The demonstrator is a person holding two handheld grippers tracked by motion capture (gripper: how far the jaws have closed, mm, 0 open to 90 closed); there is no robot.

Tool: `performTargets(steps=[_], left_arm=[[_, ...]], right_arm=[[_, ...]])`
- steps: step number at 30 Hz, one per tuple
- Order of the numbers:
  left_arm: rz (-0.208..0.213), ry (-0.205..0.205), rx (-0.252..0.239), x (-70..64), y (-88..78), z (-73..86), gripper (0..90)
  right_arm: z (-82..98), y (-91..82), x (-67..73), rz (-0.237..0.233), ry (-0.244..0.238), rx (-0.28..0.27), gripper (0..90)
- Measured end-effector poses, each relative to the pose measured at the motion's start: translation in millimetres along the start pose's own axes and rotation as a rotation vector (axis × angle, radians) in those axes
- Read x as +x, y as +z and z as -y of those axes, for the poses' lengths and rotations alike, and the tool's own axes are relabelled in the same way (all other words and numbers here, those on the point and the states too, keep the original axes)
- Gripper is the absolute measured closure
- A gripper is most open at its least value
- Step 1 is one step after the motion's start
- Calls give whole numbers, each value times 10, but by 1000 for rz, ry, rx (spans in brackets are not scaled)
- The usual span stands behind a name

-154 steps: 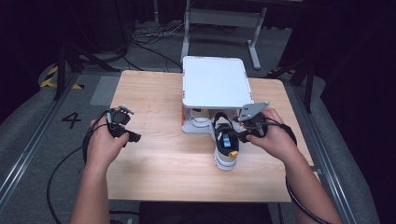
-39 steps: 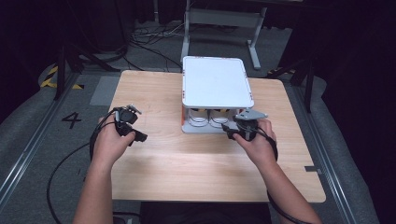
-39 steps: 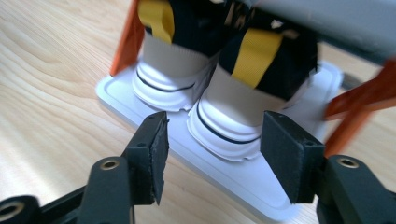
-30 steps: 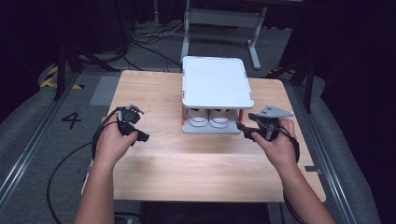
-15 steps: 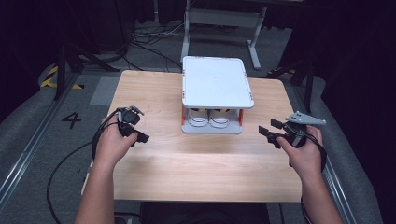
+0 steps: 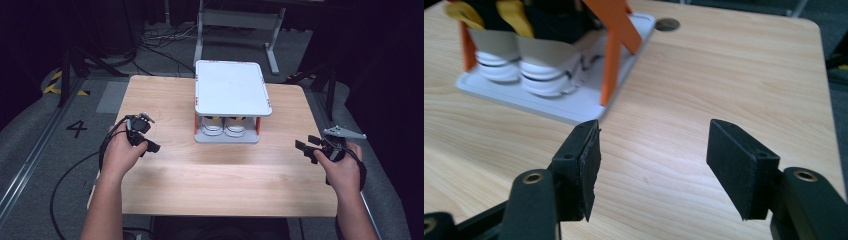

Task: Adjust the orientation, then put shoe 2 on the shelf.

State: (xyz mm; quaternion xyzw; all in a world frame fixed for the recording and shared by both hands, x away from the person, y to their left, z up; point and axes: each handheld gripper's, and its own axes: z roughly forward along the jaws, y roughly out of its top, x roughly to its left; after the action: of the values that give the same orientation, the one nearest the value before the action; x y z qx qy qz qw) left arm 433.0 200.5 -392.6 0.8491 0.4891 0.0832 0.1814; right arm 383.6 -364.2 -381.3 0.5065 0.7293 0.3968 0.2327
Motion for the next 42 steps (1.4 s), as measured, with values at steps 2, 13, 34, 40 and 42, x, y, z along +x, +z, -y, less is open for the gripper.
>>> performTargets(steps=[2, 13, 34, 40, 42], left_arm=[[2, -5, 0, 15, 10, -5, 241], [8, -26, 24, 65, 73, 37, 229], [7, -25, 29, 134, 425, 117, 205], [13, -23, 23, 146, 438, 126, 203], [12, -24, 18, 146, 431, 128, 203]], right_arm=[[75, 64, -78, 9, 12, 35, 395], [332, 420, -197, 37, -3, 141, 395], [566, 971, -405, 54, -24, 126, 199], [554, 1019, -438, 17, -54, 142, 84], [552, 1026, -438, 10, -62, 146, 71]])
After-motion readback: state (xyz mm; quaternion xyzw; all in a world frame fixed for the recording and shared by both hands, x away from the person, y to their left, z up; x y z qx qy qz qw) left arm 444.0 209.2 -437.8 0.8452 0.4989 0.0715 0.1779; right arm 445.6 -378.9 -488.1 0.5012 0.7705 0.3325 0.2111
